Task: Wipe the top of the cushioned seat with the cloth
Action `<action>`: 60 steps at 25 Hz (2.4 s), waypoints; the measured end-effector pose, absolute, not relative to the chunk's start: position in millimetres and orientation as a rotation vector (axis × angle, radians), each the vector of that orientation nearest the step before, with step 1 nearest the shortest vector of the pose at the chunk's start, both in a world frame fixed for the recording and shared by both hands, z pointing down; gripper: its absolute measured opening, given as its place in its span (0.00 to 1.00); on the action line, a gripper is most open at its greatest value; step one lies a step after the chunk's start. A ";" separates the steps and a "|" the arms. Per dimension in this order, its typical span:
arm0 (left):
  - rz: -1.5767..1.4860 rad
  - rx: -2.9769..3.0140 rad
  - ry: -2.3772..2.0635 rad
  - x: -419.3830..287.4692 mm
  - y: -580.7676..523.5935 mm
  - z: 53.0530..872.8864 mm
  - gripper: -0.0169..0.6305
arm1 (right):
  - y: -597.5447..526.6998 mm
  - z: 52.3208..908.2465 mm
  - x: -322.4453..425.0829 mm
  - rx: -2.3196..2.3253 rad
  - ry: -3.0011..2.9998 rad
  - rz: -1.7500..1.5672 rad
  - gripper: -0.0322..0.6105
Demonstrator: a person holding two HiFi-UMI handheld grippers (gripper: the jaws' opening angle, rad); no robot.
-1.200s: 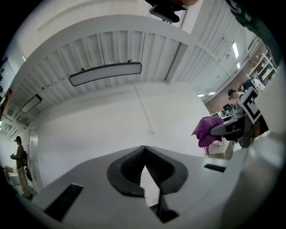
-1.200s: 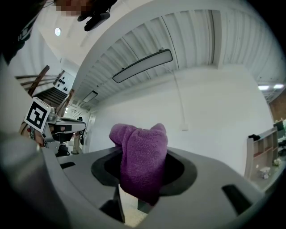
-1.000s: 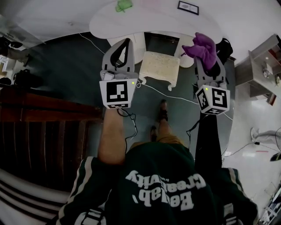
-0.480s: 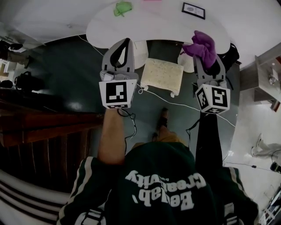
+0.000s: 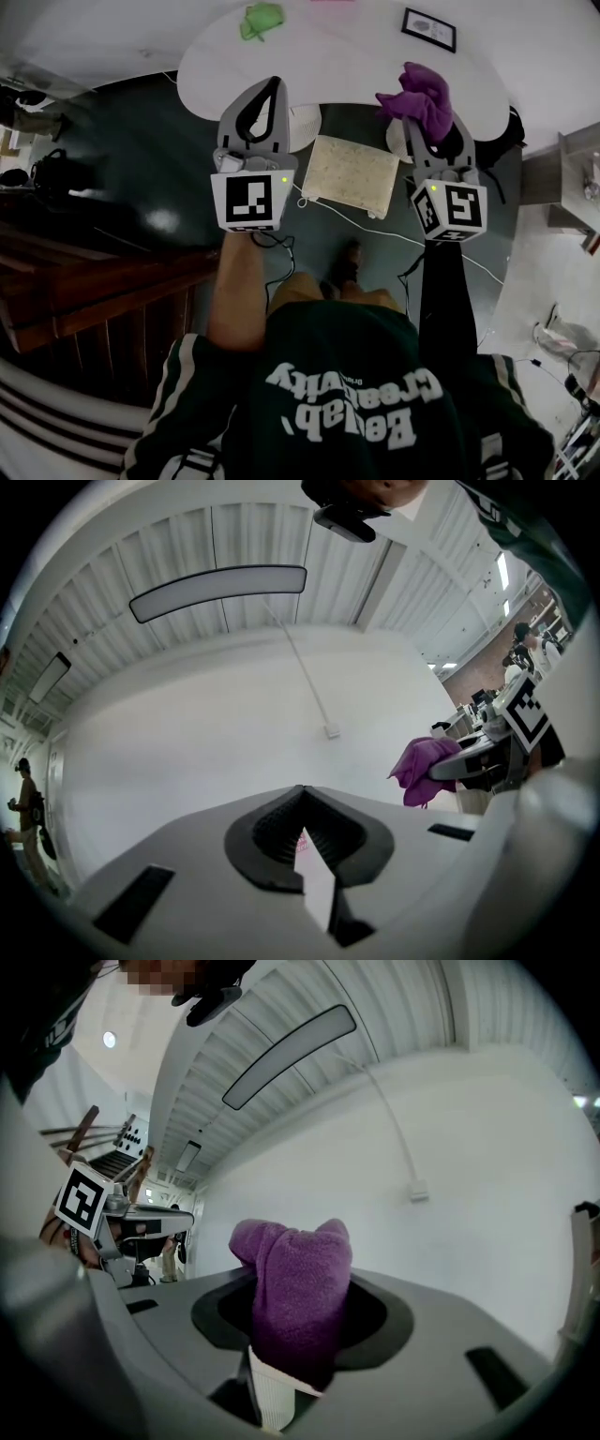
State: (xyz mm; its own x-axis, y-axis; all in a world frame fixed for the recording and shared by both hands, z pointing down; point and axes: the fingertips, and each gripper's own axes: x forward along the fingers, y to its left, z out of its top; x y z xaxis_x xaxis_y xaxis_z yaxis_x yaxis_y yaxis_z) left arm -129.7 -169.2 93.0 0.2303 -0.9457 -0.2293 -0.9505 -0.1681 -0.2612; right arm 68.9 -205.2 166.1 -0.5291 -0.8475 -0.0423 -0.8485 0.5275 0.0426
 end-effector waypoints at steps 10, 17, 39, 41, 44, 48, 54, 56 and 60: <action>0.020 -2.229 1.684 -143.8 -217.6 113.5 0.05 | -233.6 182.2 49.2 -1.589 2.744 0.099 0.36; -0.003 -2.329 1.568 -138.2 -255.7 140.7 0.05 | -251.3 217.5 41.9 -1.714 2.747 0.050 0.36; -0.020 -2.515 1.551 -158.9 -306.3 324.1 0.05 | -264.1 468.4 -22.4 -1.684 3.041 -0.300 0.36; -0.028 -2.517 1.546 -156.8 -306.9 334.6 0.05 | -261.2 483.4 -23.4 -1.669 3.062 -0.310 0.36; 0.003 -2.518 1.549 -152.5 -310.2 341.8 0.05 | -262.6 498.3 -21.8 -1.659 3.068 -0.321 0.36; 0.008 -2.526 1.543 -150.8 -310.9 353.2 0.05 | -263.6 529.8 -32.3 -1.625 3.133 -0.354 0.36; 0.003 -2.531 1.568 -163.2 -308.9 364.2 0.05 | -271.9 587.4 -72.4 -1.467 3.274 -0.413 0.36; 0.008 -2.530 1.580 -167.2 -309.7 366.6 0.05 | -278.4 608.5 -84.0 -1.431 3.315 -0.440 0.36; -0.025 -2.529 1.586 -169.1 -311.3 373.0 0.05 | -288.4 653.2 -101.8 -1.363 3.436 -0.478 0.35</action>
